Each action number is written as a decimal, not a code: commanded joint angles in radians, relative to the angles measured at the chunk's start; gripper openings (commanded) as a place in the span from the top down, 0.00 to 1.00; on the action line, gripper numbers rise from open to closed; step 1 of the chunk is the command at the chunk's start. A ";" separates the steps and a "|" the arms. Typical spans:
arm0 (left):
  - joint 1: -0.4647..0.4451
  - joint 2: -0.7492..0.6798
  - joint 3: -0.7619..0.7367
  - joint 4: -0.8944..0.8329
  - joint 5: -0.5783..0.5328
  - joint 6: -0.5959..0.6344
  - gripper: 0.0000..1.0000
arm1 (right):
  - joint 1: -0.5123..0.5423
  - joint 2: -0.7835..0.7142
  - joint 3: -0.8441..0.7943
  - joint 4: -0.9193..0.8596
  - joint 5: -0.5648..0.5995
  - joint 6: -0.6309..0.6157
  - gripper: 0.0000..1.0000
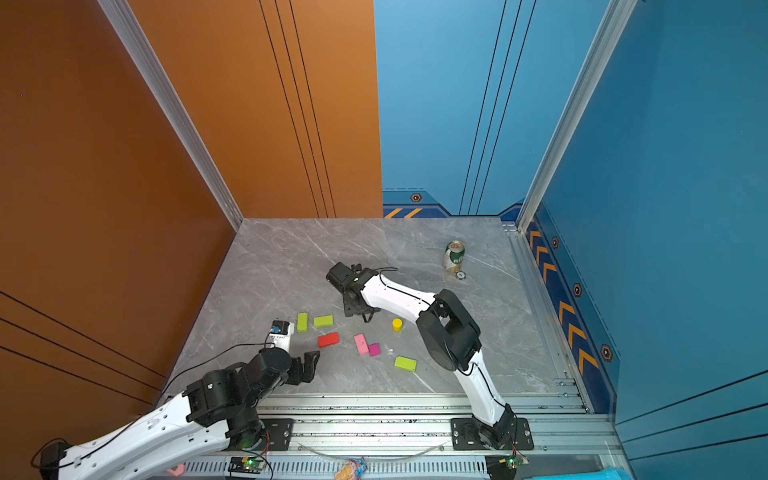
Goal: Build the wood block tower
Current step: 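Lift the yellow block with the right gripper and carry it toward the wooden planks, then lower the yellow block onto the tops of the two wooden planks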
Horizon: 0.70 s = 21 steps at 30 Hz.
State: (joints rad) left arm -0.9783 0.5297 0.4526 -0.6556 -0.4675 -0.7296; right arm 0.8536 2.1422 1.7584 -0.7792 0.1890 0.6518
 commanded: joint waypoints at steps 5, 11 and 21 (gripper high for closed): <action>0.038 0.040 0.062 0.008 0.010 0.055 0.02 | -0.070 0.052 0.165 -0.052 0.032 0.010 0.45; 0.079 0.096 0.087 0.037 0.040 0.095 0.02 | -0.097 0.135 0.289 -0.105 0.016 0.016 0.45; 0.185 0.163 0.086 0.120 0.157 0.133 0.02 | -0.120 0.201 0.353 -0.133 -0.008 0.034 0.45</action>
State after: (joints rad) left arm -0.8162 0.6846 0.5186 -0.5747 -0.3717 -0.6235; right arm 0.7433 2.3356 2.0747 -0.8661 0.1856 0.6628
